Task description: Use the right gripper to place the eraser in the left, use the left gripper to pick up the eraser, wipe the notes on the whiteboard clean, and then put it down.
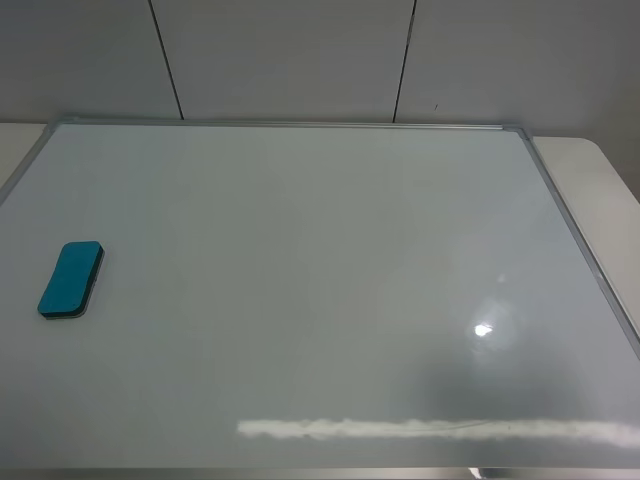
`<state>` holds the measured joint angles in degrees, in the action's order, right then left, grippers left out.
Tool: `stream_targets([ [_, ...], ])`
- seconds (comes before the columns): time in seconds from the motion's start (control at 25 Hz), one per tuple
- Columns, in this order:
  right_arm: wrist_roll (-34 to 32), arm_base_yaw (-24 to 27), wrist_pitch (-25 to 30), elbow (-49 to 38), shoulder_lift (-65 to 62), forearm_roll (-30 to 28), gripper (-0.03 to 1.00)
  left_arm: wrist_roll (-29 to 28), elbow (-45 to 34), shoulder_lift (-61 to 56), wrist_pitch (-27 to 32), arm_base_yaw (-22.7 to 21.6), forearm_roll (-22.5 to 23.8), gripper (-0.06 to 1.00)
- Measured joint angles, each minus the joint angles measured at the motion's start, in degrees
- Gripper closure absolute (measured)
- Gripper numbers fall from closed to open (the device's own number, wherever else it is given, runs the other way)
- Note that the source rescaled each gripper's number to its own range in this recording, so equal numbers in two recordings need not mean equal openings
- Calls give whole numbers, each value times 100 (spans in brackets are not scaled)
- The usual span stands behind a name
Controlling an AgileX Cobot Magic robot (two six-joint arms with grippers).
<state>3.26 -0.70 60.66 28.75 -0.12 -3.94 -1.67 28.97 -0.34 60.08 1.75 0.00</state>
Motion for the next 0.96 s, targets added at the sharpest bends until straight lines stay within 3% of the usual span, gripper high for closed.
stream_targets([
  [0.96, 0, 0, 0, 0, 0, -4, -3, -10, 1, 0, 12, 113, 147, -6],
])
